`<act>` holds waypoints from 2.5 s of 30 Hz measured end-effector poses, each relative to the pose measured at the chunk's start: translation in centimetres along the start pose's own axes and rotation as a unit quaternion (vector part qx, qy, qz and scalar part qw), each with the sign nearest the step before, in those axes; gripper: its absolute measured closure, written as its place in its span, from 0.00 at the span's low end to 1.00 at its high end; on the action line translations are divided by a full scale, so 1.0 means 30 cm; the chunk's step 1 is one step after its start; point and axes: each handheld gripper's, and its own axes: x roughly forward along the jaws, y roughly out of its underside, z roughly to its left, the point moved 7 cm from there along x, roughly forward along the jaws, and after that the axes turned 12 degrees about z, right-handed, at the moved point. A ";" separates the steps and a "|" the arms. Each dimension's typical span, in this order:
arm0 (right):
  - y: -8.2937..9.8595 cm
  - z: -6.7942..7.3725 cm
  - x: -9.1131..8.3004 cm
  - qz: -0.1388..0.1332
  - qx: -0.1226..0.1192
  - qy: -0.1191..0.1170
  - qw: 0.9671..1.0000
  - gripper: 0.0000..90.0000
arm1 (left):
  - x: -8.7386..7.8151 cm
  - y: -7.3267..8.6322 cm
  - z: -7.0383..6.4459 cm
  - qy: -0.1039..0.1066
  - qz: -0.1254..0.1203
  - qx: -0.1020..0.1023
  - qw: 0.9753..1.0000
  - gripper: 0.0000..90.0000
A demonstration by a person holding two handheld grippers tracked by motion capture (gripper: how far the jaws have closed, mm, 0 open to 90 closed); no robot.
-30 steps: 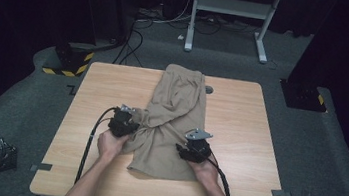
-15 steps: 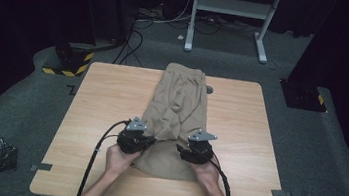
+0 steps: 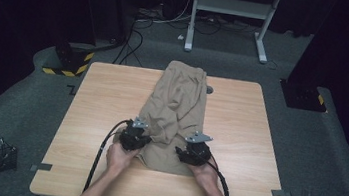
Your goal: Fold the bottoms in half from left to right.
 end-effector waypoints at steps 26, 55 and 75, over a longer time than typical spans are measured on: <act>0.081 -0.029 -0.060 0.008 0.020 0.013 1.000 0.48 | -0.129 -0.064 -0.236 0.049 -0.070 0.079 0.993 0.99; -0.007 -0.033 -0.179 -0.047 0.011 -0.028 0.998 0.63 | -0.159 0.084 -0.072 -0.042 -0.059 -0.007 0.997 0.44; -0.056 0.023 -0.108 -0.015 -0.018 -0.075 0.997 0.97 | -0.136 0.286 0.043 -0.108 -0.032 -0.091 0.989 0.28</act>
